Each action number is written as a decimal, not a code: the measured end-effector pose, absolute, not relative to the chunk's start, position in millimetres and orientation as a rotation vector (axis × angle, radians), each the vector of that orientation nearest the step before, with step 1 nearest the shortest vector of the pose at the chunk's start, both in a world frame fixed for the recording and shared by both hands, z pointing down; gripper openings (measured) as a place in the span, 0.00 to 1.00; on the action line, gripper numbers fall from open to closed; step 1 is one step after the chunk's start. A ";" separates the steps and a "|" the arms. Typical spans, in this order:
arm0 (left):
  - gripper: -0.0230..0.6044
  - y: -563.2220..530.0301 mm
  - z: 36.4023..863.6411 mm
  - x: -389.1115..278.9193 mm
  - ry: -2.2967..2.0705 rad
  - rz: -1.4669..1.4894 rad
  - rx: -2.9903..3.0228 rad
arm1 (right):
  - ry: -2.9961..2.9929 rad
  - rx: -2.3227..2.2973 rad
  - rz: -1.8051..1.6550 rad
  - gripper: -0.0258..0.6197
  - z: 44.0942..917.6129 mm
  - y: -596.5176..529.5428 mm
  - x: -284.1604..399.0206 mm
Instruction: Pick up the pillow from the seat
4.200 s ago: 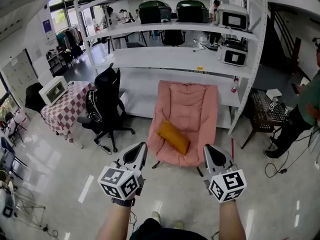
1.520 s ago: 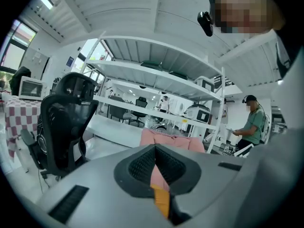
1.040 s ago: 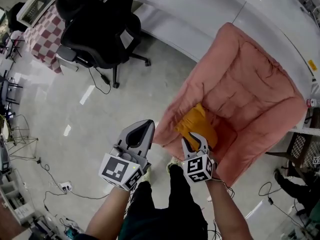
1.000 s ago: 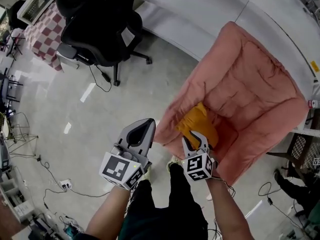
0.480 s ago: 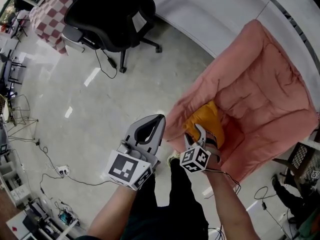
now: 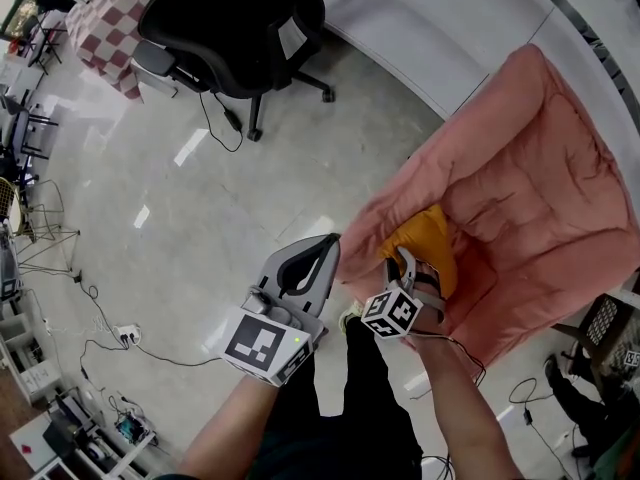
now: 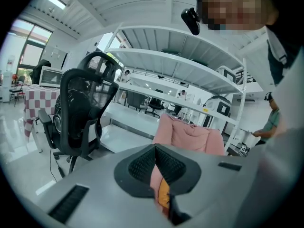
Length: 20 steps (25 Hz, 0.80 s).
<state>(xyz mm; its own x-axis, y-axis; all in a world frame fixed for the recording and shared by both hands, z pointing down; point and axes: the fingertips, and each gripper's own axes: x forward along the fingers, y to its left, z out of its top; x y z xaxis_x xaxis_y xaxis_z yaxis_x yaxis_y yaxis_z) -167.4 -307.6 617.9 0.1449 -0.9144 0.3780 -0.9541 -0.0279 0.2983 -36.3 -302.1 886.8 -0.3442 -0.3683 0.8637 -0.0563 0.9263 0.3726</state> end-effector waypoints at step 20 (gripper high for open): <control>0.04 -288.1 576.3 -129.6 -1.703 0.096 2.091 | -1.954 0.441 -0.233 0.06 822.7 -299.3 17.4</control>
<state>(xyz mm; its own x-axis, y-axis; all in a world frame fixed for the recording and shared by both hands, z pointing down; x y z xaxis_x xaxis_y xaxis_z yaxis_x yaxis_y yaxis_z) -129.6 -288.1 576.3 0.2392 -0.9156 0.3231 -0.9461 -0.1449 0.2896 17.4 -299.3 822.7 -0.3631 -0.4075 0.8379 -0.1989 0.9125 0.3576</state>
